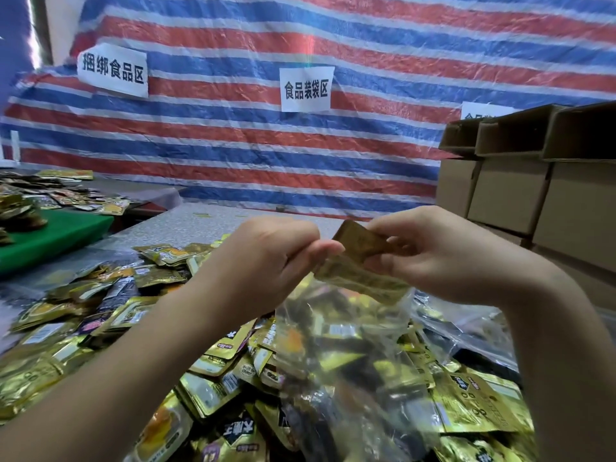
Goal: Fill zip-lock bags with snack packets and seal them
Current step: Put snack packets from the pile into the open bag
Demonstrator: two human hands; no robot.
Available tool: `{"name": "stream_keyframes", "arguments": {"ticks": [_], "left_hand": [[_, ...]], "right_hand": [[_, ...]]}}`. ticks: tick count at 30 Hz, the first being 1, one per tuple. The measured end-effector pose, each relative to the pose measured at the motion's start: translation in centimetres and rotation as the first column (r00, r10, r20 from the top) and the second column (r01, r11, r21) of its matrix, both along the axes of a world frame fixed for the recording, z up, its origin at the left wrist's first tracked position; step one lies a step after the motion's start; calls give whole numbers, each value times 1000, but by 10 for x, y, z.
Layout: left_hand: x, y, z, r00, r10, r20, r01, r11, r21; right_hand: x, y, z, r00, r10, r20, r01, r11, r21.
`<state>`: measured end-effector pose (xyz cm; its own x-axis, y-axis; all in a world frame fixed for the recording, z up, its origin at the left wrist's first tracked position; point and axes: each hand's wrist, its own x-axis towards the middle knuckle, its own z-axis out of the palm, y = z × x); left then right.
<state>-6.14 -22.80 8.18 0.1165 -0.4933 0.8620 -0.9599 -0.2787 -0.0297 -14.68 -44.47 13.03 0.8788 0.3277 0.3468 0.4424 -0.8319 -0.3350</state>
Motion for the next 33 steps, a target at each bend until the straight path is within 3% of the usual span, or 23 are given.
{"name": "stream_keyframes", "arguments": {"ticks": [4,10,15,20,26,29,31,33], "left_hand": [[-2,1,2,1000,17,12,-17,999,-42],[0,7,8,999,34,-31,-38,985,-165],[5,16,16,995,18,-103,-43,967,-251],[4,19,20,996,16,-92,-42,958,-285],[10,22,18,993,75,-91,-100,944,-315],[17,26,17,987,107,-117,-141,929,-342],[22,30,17,985,112,-132,-153,918,-366],[25,33,18,985,108,-137,-153,914,-376]], "right_hand": [[0,10,-2,996,-1,86,10,994,-109],[0,21,1,955,-45,293,23,997,79],[-3,25,0,927,36,372,-32,999,-17],[3,33,-2,813,62,579,-65,998,-16],[9,42,-6,621,-119,775,82,993,87],[11,42,-6,598,-256,760,85,963,257],[14,35,-6,647,-370,667,164,922,352],[20,24,-10,715,-465,521,328,882,338]]}}
